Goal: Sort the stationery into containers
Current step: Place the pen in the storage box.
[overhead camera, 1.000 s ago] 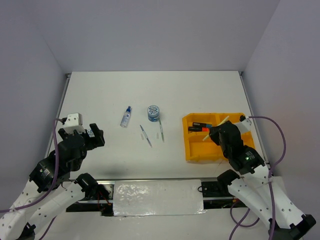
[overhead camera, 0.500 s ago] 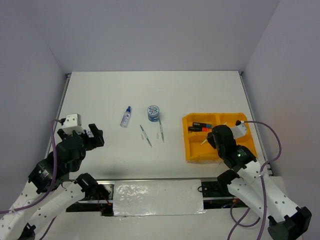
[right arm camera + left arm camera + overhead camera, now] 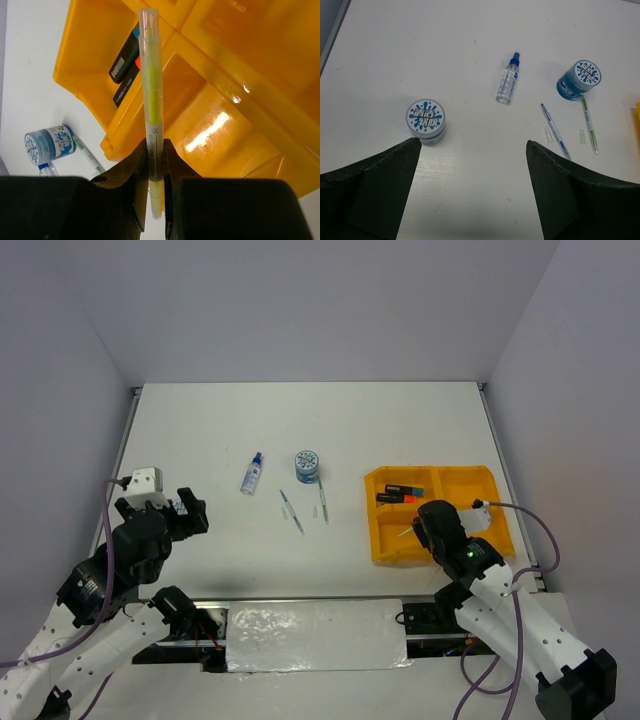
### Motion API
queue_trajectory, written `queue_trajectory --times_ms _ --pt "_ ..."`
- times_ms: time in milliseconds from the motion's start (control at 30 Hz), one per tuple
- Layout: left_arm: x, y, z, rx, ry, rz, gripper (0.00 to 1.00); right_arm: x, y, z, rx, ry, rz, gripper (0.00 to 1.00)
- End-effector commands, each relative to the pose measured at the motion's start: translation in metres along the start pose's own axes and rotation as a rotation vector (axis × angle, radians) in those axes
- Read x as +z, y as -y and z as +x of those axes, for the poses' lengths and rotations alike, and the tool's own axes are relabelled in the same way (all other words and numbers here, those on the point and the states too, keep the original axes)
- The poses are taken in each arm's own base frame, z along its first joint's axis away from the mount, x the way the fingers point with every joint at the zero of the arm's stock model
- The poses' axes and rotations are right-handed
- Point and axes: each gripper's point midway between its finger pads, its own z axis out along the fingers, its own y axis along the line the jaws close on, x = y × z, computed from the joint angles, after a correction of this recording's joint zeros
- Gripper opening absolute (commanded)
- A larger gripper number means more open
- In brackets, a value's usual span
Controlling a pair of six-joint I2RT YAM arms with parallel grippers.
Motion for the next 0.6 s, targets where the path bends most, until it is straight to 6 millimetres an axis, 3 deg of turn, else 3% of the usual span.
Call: queue_trajectory --times_ms 0,267,367,567 --pt "0.0011 0.0051 -0.0097 -0.018 0.039 0.017 0.99 0.0036 -0.0034 0.0015 0.028 -0.002 -0.005 0.06" --pt "0.0027 0.0070 -0.0084 -0.009 0.032 0.020 1.00 0.0004 -0.0069 0.0006 0.033 -0.005 -0.031 0.09" --pt "0.0027 0.0073 -0.0085 -0.009 0.032 0.022 0.99 -0.0016 -0.0094 0.0006 0.037 -0.011 -0.045 0.19" --pt "0.0029 0.0076 -0.0082 -0.006 0.030 0.023 0.99 -0.0026 -0.0108 0.0026 0.039 -0.023 -0.055 0.22"
